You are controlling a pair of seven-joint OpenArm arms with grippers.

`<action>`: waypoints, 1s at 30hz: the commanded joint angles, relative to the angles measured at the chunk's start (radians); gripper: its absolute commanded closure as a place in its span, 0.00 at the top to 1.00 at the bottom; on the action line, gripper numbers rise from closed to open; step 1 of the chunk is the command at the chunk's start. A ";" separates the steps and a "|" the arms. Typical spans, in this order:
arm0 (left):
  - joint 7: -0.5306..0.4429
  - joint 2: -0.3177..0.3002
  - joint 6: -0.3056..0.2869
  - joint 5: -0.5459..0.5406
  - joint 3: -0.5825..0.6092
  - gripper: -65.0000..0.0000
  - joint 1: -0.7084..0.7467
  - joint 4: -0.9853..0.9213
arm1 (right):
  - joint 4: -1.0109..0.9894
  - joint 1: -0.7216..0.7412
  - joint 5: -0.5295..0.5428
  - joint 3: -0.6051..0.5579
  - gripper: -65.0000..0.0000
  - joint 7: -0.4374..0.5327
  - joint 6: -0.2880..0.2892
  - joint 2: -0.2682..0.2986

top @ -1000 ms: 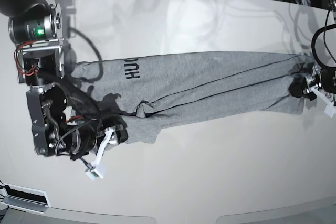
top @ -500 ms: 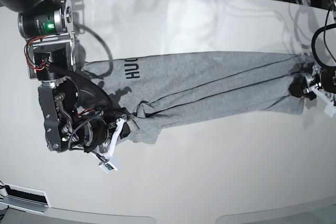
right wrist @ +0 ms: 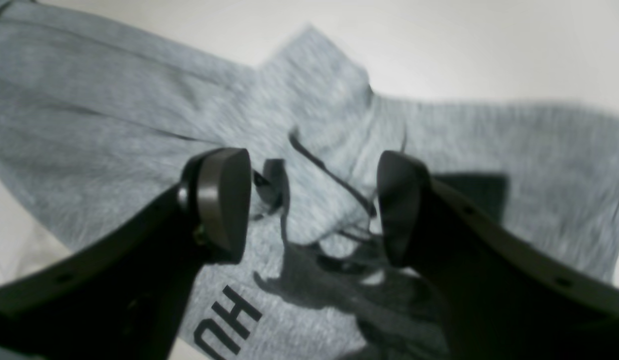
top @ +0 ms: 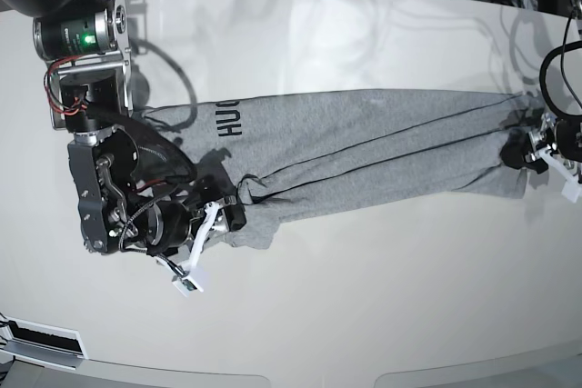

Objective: Layout the t-shirt on the table in an organized manner, then fold the t-shirt properly
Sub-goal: 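Regrasp the folded edge with the right gripper and tuck it inward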

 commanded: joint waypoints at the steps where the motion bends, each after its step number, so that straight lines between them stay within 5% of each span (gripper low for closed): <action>1: -0.014 -0.027 -0.003 -0.026 -0.006 0.51 -0.021 0.013 | 0.018 0.033 0.011 0.005 0.56 0.019 0.005 0.004; 10: -0.014 -0.027 -0.004 -0.038 -0.006 0.51 -0.021 0.013 | 0.018 0.018 0.012 0.005 0.01 0.019 0.068 0.004; 15: -0.014 -0.027 -0.004 -0.038 -0.006 0.51 -0.022 0.013 | 0.019 0.020 0.040 0.005 0.00 -0.018 0.086 0.005; 26: -0.018 -0.027 -0.004 -0.037 -0.006 0.51 -0.021 0.013 | 0.200 -0.022 0.314 0.005 0.00 -0.374 0.086 0.010; 30: -0.036 -0.027 -0.004 -0.034 -0.006 0.51 -0.022 0.013 | 0.293 -0.067 0.375 0.005 0.00 -0.430 0.086 0.020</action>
